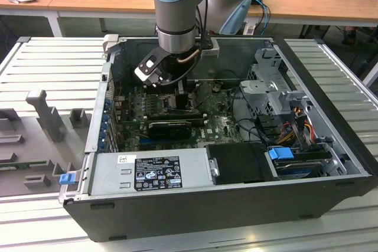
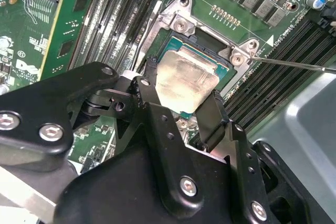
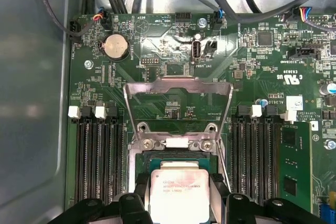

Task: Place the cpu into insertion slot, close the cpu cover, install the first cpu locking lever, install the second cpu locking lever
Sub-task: 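Place the cpu into insertion slot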

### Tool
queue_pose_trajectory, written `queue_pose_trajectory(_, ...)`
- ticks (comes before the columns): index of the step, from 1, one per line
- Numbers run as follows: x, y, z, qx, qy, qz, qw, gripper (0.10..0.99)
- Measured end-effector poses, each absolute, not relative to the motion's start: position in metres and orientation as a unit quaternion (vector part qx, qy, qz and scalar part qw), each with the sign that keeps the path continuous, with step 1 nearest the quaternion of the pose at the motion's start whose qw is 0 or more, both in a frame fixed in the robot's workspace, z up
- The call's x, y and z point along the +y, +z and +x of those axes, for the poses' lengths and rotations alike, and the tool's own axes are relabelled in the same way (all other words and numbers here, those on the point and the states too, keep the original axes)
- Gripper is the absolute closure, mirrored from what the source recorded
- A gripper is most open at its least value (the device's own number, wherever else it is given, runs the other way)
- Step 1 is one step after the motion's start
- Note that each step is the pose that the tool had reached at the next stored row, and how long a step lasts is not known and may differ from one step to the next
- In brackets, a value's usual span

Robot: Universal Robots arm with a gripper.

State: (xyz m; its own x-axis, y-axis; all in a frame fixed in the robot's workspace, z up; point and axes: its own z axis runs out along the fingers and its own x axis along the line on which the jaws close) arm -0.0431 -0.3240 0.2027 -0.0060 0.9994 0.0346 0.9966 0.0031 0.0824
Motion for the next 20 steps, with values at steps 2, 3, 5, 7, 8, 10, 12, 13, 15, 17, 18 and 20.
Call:
queue_pose_trajectory(2,-0.3238,0.2020,-0.0425,0.708,0.041,0.705,0.017,0.545)
queue_pose_trajectory(3,-0.3238,0.2017,-0.0423,0.708,0.041,0.705,0.017,0.545)
queue_pose_trajectory(5,-0.3238,0.2011,-0.0422,0.708,0.041,0.705,0.017,0.545)
queue_pose_trajectory(7,-0.3238,0.2008,-0.0421,0.708,0.041,0.705,0.017,0.545)
queue_pose_trajectory(8,-0.3237,0.2007,-0.0421,0.708,0.041,0.705,0.017,0.545)
queue_pose_trajectory(10,-0.3237,0.2007,-0.0421,0.708,0.041,0.705,0.017,0.545)
queue_pose_trajectory(12,-0.3237,0.2006,-0.0421,0.708,0.041,0.705,0.017,0.545)
queue_pose_trajectory(13,-0.3237,0.2006,-0.0421,0.708,0.041,0.705,0.017,0.537)
queue_pose_trajectory(15,-0.3237,0.2005,-0.0421,0.708,0.041,0.705,0.017,0.537)
queue_pose_trajectory(17,-0.3236,0.2005,-0.0420,0.708,0.041,0.705,0.017,0.471)
queue_pose_trajectory(18,-0.3232,0.2006,-0.0420,0.708,0.041,0.705,0.017,0.471)
queue_pose_trajectory(20,-0.3231,0.2021,-0.0420,0.708,0.041,0.705,0.017,0.471)
